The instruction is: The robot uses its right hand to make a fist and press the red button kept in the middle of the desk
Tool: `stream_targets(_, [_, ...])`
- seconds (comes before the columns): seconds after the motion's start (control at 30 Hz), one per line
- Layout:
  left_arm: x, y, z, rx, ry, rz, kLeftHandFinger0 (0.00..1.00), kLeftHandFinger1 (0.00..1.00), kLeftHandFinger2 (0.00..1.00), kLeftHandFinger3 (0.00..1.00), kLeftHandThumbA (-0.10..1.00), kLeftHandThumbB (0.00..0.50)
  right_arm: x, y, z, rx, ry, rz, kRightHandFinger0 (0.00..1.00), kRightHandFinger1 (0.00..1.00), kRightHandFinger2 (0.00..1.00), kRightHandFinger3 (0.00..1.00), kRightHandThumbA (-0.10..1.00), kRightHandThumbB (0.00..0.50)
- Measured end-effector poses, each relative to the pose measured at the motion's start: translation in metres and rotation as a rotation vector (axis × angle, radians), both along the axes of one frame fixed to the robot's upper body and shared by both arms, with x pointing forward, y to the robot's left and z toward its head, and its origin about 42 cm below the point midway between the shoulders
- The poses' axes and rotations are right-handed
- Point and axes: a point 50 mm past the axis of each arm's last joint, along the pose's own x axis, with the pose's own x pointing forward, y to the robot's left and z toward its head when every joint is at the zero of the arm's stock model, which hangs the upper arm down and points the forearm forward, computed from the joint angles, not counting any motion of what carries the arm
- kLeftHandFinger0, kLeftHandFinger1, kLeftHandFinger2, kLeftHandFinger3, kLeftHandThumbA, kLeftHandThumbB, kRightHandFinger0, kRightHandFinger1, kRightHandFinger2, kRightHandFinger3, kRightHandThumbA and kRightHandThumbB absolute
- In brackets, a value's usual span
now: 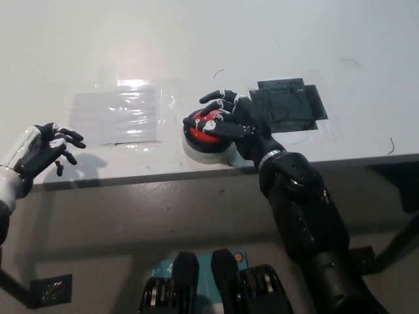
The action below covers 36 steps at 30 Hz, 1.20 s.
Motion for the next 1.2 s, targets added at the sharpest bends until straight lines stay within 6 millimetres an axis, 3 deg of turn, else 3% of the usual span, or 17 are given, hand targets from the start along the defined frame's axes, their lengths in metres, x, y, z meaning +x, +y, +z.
stream_targets(0.13, [-0.001,0.001,-0.002,0.000,0.005,0.002,0.20,0.33,0.46,0.59,0.50,0.000,0.004,-0.007,0.025,0.008,-0.027,-0.006,0.00,0.06,0.37,0.44,1.00,0.159])
stream_targets(0.37, [-0.005,0.003,-0.009,-0.001,0.022,0.006,0.23,0.34,0.47,0.61,0.51,0.000,0.014,-0.016,0.105,0.038,-0.166,-0.011,0.00,0.16,0.45,0.51,1.00,0.196])
stream_targets(0.43, [-0.007,0.003,-0.011,0.000,0.028,0.008,0.22,0.34,0.49,0.62,0.51,0.000,0.013,-0.018,0.119,0.043,-0.188,-0.012,0.00,0.13,0.43,0.47,1.00,0.209])
stream_targets(0.53, [-0.008,0.004,-0.013,0.000,0.030,0.008,0.21,0.33,0.48,0.62,0.51,0.000,0.012,-0.019,0.126,0.043,-0.199,-0.011,0.00,0.12,0.42,0.46,1.00,0.220])
stream_targets(0.7, [-0.009,0.004,-0.014,0.000,0.032,0.009,0.23,0.34,0.49,0.62,0.50,0.000,0.010,-0.023,0.130,0.046,-0.196,-0.014,0.00,0.15,0.45,0.48,1.00,0.174])
stream_targets(0.73, [-0.009,0.004,-0.014,0.000,0.033,0.009,0.22,0.33,0.47,0.62,0.50,0.000,0.009,-0.024,0.130,0.048,-0.195,-0.017,0.00,0.19,0.48,0.47,1.00,0.179])
stream_targets(0.77, [-0.010,0.004,-0.015,-0.001,0.035,0.009,0.21,0.33,0.47,0.61,0.50,0.000,0.009,-0.026,0.129,0.047,-0.195,-0.022,0.06,0.26,0.55,0.54,1.00,0.206])
stream_targets(0.8, [-0.010,0.004,-0.015,-0.001,0.036,0.010,0.20,0.33,0.47,0.60,0.50,0.000,0.008,-0.029,0.127,0.045,-0.194,-0.028,0.13,0.40,0.62,0.57,1.00,0.193])
stream_targets(0.83, [-0.010,0.004,-0.015,-0.001,0.036,0.010,0.20,0.32,0.46,0.60,0.50,0.000,0.008,-0.032,0.126,0.042,-0.195,-0.033,0.14,0.43,0.63,0.55,1.00,0.190])
stream_targets(0.87, [-0.010,0.005,-0.016,-0.001,0.037,0.010,0.19,0.32,0.46,0.60,0.50,0.000,0.006,-0.038,0.124,0.036,-0.199,-0.044,0.13,0.43,0.58,0.48,1.00,0.189])
stream_targets(0.9, [-0.010,0.005,-0.016,-0.001,0.038,0.011,0.19,0.32,0.47,0.61,0.50,0.000,0.006,-0.042,0.123,0.030,-0.202,-0.050,0.17,0.42,0.50,0.39,1.00,0.208])
stream_targets(1.0, [-0.011,0.005,-0.017,-0.001,0.040,0.012,0.20,0.33,0.49,0.63,0.50,0.000,0.005,-0.061,0.125,0.001,-0.226,-0.080,0.21,0.37,0.38,0.32,1.00,0.214])
stream_targets(1.07, [-0.011,0.005,-0.017,-0.001,0.041,0.013,0.21,0.35,0.50,0.63,0.51,0.000,0.003,-0.075,0.129,-0.015,-0.248,-0.101,0.22,0.31,0.30,0.34,1.00,0.221])
stream_targets(1.2, [-0.012,0.005,-0.018,-0.001,0.042,0.013,0.19,0.31,0.45,0.59,0.49,0.000,0.000,-0.106,0.132,-0.059,-0.283,-0.143,0.31,0.36,0.35,0.41,1.00,0.234])
